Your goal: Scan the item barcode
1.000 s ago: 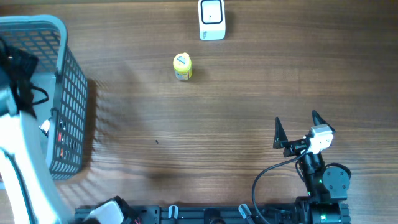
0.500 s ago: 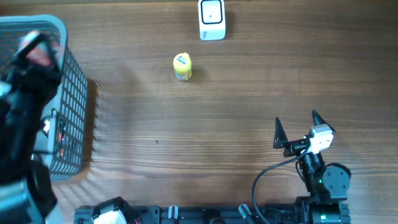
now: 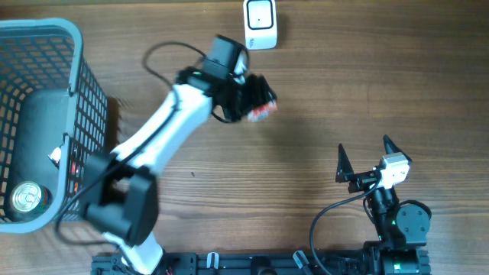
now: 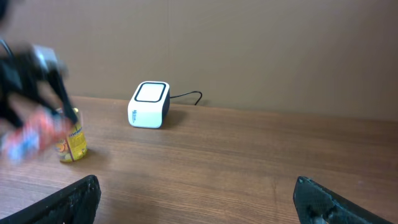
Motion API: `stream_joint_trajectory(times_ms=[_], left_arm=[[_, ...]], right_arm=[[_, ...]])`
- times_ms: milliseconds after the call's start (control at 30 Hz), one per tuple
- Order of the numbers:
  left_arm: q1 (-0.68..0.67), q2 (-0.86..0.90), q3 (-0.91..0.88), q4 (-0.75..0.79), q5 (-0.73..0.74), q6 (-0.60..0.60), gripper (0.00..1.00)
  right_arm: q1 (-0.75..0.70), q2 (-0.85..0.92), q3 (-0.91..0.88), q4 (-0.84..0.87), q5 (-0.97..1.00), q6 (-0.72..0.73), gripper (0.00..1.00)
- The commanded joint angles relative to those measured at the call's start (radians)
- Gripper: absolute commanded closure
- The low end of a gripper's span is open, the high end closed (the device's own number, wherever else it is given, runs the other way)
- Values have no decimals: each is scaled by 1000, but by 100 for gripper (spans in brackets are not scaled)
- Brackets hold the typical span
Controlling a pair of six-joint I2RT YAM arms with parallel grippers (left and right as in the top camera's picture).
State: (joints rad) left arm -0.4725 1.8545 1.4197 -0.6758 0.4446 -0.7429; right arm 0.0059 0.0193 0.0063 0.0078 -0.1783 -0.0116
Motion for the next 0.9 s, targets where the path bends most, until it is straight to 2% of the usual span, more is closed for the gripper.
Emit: stream_joint_trajectory(times_ms=[0,100,200,267,333,367,433,533,633,700,733,800,867], left_arm=[[-68,102,0,-125,-242,2,30],[-137,172,0,-237,-522,1,31],[-178,192,-4,-226,-628,1,30],[-202,192,-8,-209,-657,1,19],[-219,181,-8,-212,-698,1,0],[-228,158,-8,-226,-728,1,0],[-240,82,-5,-260,-787,1,0],[-242,-130,55,-360,-883,2,0],[-222,-426,195,-374,-944,100,0],[-165,-603,303,-301,-1012,206,0],[-89,-691,354,-253,-1018,275,0],[116,-798,383,-225,-1125,287,0],[313,-828,383,-260,-1200,279,0]], right_arm=[[4,-8,-1,5,6,12,0],[4,-8,-1,5,6,12,0],[4,-8,-1,5,6,12,0],[4,-8,-1,5,6,12,0],[4,-8,-1,5,6,12,0],[4,-8,-1,5,6,12,0],[4,-8,-1,5,6,12,0],[4,-8,-1,5,6,12,0],[4,-8,-1,5,6,12,0],[4,-8,-1,5,6,12,0],[4,-8,-1,5,6,12,0],[4,-8,-1,5,6,12,0],[4,-8,-1,5,6,12,0]])
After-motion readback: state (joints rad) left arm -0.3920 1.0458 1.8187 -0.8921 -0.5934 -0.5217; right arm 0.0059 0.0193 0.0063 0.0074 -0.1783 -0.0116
